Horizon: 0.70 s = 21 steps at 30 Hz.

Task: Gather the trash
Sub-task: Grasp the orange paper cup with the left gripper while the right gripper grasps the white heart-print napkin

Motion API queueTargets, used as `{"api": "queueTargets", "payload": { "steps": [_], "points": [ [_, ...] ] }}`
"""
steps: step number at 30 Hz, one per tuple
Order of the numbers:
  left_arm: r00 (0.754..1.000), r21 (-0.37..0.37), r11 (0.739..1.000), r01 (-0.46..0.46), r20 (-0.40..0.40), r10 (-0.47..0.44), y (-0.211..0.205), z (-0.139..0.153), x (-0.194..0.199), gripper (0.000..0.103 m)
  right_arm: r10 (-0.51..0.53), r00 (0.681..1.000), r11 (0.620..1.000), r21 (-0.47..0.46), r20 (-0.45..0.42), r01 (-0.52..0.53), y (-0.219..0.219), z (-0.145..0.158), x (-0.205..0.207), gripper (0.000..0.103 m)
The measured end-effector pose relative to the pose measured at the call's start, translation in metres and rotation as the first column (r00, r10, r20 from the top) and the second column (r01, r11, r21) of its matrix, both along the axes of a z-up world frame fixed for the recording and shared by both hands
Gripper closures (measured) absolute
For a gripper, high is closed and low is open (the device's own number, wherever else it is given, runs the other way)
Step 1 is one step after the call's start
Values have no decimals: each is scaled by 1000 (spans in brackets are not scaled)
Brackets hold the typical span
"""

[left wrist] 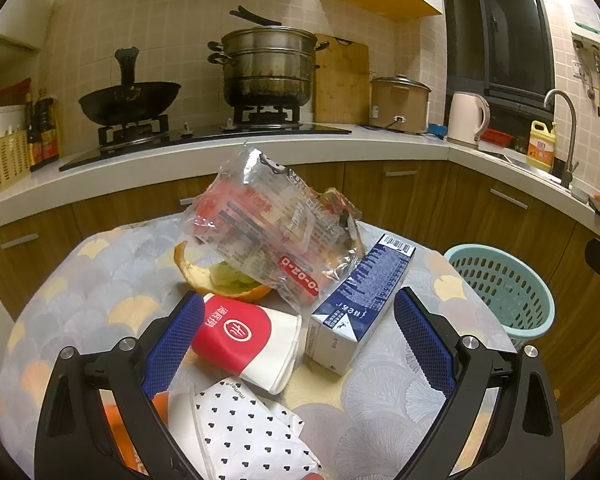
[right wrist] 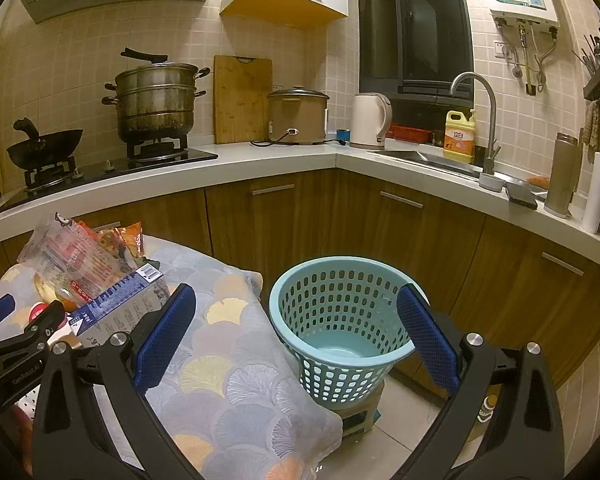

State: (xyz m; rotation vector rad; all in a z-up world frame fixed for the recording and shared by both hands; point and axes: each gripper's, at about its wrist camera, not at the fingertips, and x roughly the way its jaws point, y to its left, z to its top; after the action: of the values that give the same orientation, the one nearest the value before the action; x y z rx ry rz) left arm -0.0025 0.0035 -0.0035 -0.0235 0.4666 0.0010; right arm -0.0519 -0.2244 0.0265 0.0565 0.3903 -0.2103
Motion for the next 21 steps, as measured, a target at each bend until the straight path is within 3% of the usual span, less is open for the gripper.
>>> {"api": "queueTargets", "payload": {
  "steps": [7,14,18,21],
  "points": [
    [997,5,998,-60,42,60,4,9,-14,10,20,1000,1000,11,3,-20,4,7,-3,8],
    [990,-25,991,-130,44,131,43,28,-65,10,88,996,996,30,3,-88,16,12,-9,14],
    [979,-30,979,-204,-18,203,77,25,-91,10,151,988,988,45,-13,-150,32,10,-9,21],
    [973,-73,973,-219,-93,212,101,12,-102,10,218,975,975,51,-40,-216,50,5,-6,29]
  ]
}}
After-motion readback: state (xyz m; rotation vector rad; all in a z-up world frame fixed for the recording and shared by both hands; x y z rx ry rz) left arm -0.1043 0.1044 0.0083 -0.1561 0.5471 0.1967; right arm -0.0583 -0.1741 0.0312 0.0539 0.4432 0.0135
